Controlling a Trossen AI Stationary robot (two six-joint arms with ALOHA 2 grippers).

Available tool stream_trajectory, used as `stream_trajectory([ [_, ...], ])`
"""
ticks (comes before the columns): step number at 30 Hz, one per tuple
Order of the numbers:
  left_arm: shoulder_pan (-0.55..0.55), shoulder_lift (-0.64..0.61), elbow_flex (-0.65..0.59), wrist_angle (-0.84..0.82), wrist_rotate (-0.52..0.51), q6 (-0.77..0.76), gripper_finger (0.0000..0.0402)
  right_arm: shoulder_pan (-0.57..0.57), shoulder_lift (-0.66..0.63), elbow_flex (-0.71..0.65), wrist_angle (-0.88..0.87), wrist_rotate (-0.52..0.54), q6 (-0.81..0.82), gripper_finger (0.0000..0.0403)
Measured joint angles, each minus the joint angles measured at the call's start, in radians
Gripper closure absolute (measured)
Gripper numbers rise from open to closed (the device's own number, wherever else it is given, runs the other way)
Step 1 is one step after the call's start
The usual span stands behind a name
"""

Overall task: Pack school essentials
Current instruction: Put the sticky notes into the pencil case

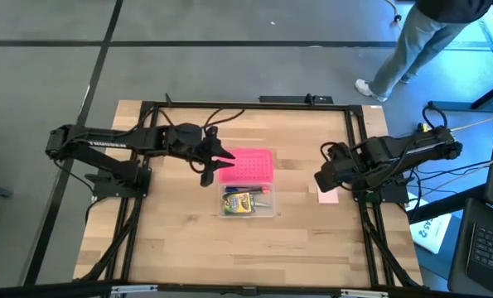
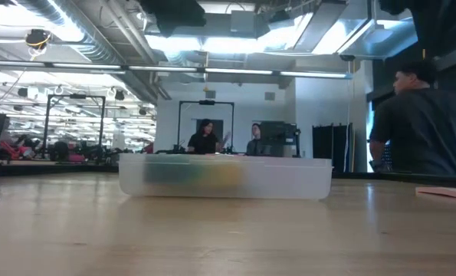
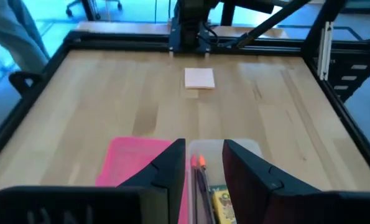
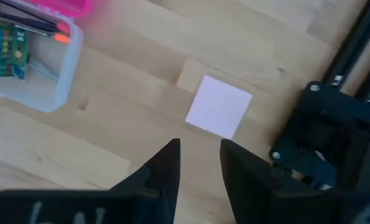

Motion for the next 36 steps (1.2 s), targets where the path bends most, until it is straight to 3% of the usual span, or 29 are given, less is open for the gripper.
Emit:
stream_trajectory([
  [17, -0.013, 0.000, 0.000, 0.004, 0.000, 0.064, 0.0302, 0.000, -0.001, -0.085, 0.104, -0.086, -0.003, 0.0287],
  [29, -0.013, 0.000, 0.000, 0.004, -0.001, 0.063, 0.0302, 0.000, 0.001, -0.115, 0.093, -0.048, 0.107, 0.0287],
  [36, -0.013, 0.000, 0.000, -0.001, -0.001, 0.062, 0.0302, 0.002, 0.003, -0.261, 0.195, -0.210, 0.128, 0.0287],
])
